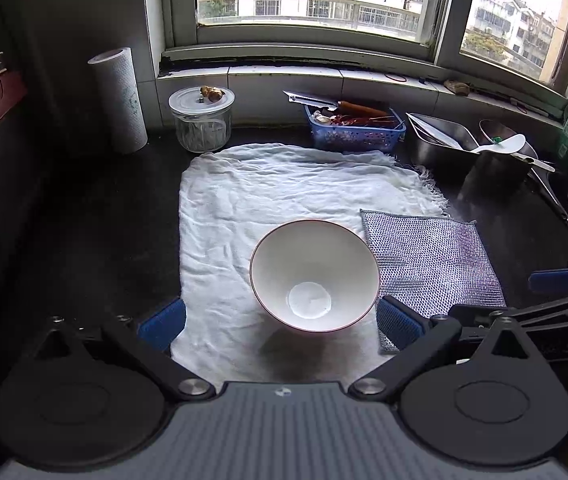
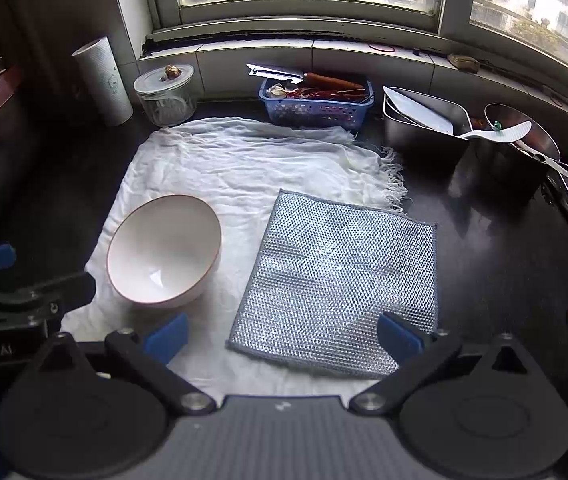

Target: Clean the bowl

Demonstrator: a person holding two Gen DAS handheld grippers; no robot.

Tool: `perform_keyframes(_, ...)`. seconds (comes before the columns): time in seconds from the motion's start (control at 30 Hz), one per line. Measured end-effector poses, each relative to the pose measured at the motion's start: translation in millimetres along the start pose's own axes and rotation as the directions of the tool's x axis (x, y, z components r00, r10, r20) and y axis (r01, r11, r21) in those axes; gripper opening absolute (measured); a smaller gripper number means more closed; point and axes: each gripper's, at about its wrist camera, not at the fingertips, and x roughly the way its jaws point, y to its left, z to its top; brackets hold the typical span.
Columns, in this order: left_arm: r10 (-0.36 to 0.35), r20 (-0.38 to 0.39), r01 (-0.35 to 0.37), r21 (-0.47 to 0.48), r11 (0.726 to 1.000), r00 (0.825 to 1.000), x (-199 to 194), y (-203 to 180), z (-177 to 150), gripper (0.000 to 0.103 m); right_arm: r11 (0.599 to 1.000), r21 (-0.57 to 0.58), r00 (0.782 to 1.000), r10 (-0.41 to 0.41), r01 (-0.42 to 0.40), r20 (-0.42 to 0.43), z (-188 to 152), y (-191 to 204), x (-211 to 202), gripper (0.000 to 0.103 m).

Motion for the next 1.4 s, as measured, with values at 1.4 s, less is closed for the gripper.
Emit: perform_keyframes(1.4,-0.025,0.014,0.026,-0.042,0.999,1.0,42,14,5,0.093,0.999,-0.032,0.995,0.003,0.0,0.098,8,-24,22,0.101)
